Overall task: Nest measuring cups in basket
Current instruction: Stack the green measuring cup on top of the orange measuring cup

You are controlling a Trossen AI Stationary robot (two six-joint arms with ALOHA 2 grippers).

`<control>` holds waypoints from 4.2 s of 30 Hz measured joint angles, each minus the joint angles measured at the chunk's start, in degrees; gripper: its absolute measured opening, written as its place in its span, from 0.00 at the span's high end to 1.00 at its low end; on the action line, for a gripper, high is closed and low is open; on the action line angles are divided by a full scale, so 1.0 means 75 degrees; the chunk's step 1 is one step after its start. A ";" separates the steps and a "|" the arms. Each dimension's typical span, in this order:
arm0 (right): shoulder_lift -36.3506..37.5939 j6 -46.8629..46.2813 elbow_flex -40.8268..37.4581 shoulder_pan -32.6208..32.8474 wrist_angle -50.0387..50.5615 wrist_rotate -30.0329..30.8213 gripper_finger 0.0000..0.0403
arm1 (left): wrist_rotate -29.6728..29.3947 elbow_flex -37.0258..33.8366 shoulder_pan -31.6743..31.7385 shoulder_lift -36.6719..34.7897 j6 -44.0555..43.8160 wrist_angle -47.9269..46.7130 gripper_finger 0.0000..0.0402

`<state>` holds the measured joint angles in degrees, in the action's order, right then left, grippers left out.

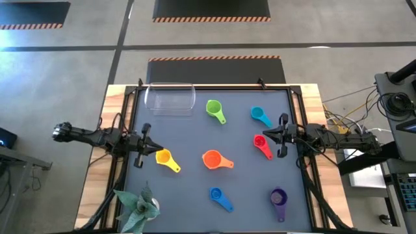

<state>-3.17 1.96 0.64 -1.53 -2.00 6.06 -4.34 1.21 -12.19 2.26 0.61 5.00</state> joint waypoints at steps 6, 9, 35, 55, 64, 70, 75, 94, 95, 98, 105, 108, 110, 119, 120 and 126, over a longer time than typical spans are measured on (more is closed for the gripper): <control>-0.0001 0.0009 0.0000 -0.0002 0.0000 0.0001 0.98 | -0.0149 0.0000 0.0003 -0.0003 -0.0937 0.2530 1.00; 0.0000 0.0000 0.0002 0.0001 0.0000 -0.0001 0.98 | -0.0157 0.0000 0.0003 -0.0003 -0.1729 0.3505 1.00; -0.0001 0.0002 0.0000 -0.0001 0.0000 0.0001 0.98 | -0.3245 0.6196 0.0007 0.7903 -0.2157 -0.0044 1.00; 0.0001 0.0015 0.0000 -0.0001 0.0000 0.0001 0.98 | -0.2518 1.1084 0.2001 1.2265 -0.1300 -0.4916 1.00; -0.0002 0.0015 0.0001 0.0001 0.0000 0.0001 0.98 | -0.0998 0.9615 0.3109 1.2389 -0.1563 -0.3872 1.00; -0.0002 0.0000 0.0002 -0.0002 0.0000 0.0001 0.98 | -0.0092 0.8779 0.3531 1.2394 -0.1609 -0.3067 0.99; -0.0002 0.0003 0.0002 0.0000 0.0000 0.0001 0.98 | -0.0655 0.8554 0.3552 1.2394 -0.0828 -0.2617 0.90; -0.0002 0.0007 0.0000 -0.0002 0.0000 0.0001 0.98 | -0.1297 1.0423 0.3516 1.4413 0.0243 -0.3305 0.43; 0.0001 0.0015 0.0000 -0.0002 0.0000 0.0001 0.98 | -0.1330 1.0701 0.3519 1.4658 0.0332 -0.3558 0.42; -0.0002 0.0002 0.0002 -0.0002 0.0000 -0.0001 0.98 | -0.1623 1.1565 0.3551 1.5419 0.0634 -0.4533 0.40; -0.0001 0.0007 0.0001 0.0000 0.0000 0.0001 0.98 | -0.2118 1.3062 0.3626 1.6746 0.1168 -0.6155 0.42; 0.0000 0.0015 0.0001 -0.0001 0.0000 0.0001 0.98 | -0.2146 1.3375 0.3641 1.7084 0.1229 -0.6297 0.44; 0.0000 0.0000 0.0000 -0.0001 0.0000 0.0001 0.98 | -0.2159 1.3517 0.3646 1.7218 0.1253 -0.6348 0.46; 0.0001 0.0002 0.0001 -0.0001 0.0000 -0.0002 0.98 | -0.2124 1.3607 0.3643 1.7275 0.1306 -0.6689 0.78; 0.0001 0.0012 0.0003 0.0001 0.0000 -0.0002 0.98 | -0.2133 1.3604 0.3649 1.7254 0.1317 -0.6785 0.84; 0.0001 0.0011 0.0002 -0.0002 0.0000 -0.0002 0.98 | -0.2165 1.3587 0.3609 1.6932 0.1265 -0.7492 0.98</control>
<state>-3.16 2.04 0.66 -1.54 -2.00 6.04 -20.58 103.11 14.88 129.25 10.09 -51.19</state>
